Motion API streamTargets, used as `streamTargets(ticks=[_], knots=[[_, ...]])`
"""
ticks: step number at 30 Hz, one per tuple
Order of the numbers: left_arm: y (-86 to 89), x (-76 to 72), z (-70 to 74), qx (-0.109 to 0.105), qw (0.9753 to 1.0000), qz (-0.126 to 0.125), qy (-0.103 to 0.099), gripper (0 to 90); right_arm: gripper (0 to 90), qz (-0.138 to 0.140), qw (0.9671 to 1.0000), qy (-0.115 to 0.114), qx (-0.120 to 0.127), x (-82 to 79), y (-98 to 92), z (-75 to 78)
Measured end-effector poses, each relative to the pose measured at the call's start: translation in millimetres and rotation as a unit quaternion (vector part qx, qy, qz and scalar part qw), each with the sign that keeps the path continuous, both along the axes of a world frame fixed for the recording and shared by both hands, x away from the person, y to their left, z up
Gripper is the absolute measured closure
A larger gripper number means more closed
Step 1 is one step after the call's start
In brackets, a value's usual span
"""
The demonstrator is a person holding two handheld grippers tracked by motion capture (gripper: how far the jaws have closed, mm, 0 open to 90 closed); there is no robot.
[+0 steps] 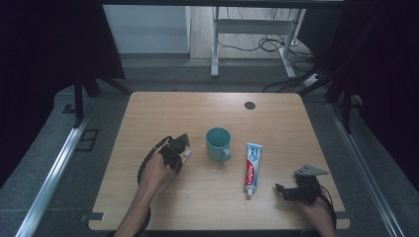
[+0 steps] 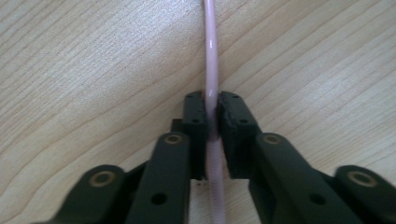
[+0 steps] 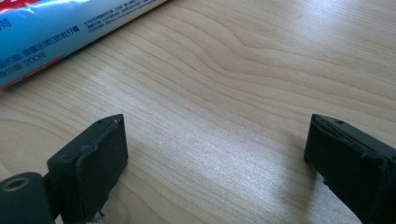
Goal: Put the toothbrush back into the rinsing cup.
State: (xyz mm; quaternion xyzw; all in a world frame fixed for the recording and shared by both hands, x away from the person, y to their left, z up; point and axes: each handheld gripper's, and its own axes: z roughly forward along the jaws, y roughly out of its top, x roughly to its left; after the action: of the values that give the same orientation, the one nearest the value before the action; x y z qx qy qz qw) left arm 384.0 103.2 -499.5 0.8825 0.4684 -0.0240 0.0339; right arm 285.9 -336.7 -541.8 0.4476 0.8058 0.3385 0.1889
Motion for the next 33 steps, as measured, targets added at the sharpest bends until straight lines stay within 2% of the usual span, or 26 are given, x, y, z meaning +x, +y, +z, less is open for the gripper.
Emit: streamTargets(ticks=[5, 17, 24, 26, 29, 30, 33], knots=[[-1.1, 0.4, 0.0, 0.003, 1.0000, -0.002, 0.002, 83.3, 5.7, 0.000, 1.0000, 0.000, 0.000, 0.0, 0.0, 0.0], [4.1, -0.3, 5.5, -0.019, 0.9998, -0.005, -0.007, 83.9, 5.8, 0.000, 1.0000, 0.000, 0.000, 0.0, 0.0, 0.0], [7.7, -0.5, 13.5, -0.039, 0.9991, -0.007, -0.018, 83.9, 5.7, 0.000, 1.0000, 0.000, 0.000, 0.0, 0.0, 0.0], [9.8, -0.6, 16.8, -0.050, 0.9984, -0.006, -0.027, 83.9, 5.7, 0.000, 1.0000, 0.000, 0.000, 0.0, 0.0, 0.0], [11.5, -0.5, 19.2, -0.054, 0.9980, -0.008, -0.031, 83.9, 5.7, 0.000, 1.0000, 0.000, 0.000, 0.0, 0.0, 0.0], [12.8, -0.9, 21.9, -0.063, 0.9973, -0.004, -0.038, 83.9, 5.7, 0.000, 1.0000, 0.000, 0.000, 0.0, 0.0, 0.0], [14.6, -1.3, 26.4, -0.071, 0.9962, -0.003, -0.049, 83.9, 5.7, 0.000, 1.0000, 0.000, 0.000, 0.0, 0.0, 0.0]])
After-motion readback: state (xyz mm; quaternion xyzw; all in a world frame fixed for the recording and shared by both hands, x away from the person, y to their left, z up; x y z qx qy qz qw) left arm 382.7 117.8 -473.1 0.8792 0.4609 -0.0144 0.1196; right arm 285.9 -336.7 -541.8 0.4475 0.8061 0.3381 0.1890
